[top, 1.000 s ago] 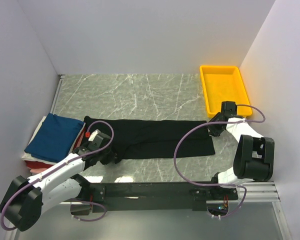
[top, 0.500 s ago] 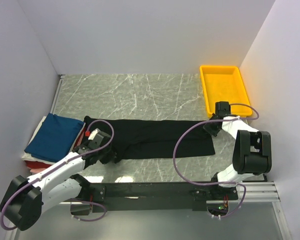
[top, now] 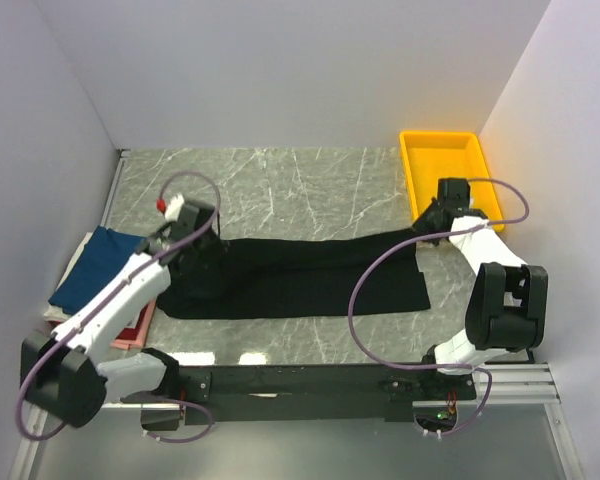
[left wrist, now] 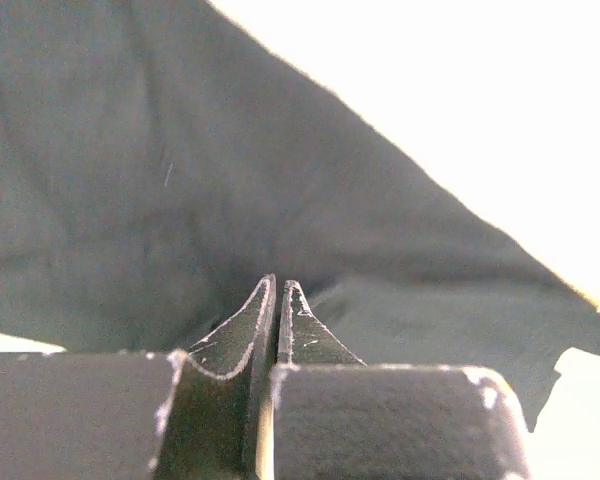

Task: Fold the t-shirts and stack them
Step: Fold the tshirt

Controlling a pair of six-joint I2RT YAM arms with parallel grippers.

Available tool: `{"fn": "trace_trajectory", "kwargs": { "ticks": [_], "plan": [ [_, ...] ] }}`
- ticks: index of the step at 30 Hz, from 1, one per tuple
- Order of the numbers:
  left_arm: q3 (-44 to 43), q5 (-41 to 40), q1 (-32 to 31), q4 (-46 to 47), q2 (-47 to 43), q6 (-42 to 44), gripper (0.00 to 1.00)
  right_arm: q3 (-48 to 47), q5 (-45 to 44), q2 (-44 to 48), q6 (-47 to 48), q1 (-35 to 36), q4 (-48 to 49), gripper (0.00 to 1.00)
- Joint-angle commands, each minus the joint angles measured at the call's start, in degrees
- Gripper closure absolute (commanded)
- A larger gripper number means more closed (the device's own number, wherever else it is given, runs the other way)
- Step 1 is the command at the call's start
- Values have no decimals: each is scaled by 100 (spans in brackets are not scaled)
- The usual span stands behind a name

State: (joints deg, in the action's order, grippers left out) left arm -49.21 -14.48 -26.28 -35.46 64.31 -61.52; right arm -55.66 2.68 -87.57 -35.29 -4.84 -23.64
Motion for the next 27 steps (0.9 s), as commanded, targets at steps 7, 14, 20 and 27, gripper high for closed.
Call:
{"fn": "trace_trajectory", "kwargs": {
  "ticks": [7,14,20,27],
  "plan": [
    [-2565,-460,940,-128,1767,1044,100,-1473,-22,-778,22,27,403,100],
    [-4103,-197,1187,-268,2893,1607,100,-1650,22,-1139,4,18,685,100],
    [-4510,6,1222,-278,3421,1871,100,-1746,-83,-1175,-4,18,887,100],
    [-4483,138,1248,-224,3553,1950,100,-2203,5,-1359,48,18,984,100]
  ]
}}
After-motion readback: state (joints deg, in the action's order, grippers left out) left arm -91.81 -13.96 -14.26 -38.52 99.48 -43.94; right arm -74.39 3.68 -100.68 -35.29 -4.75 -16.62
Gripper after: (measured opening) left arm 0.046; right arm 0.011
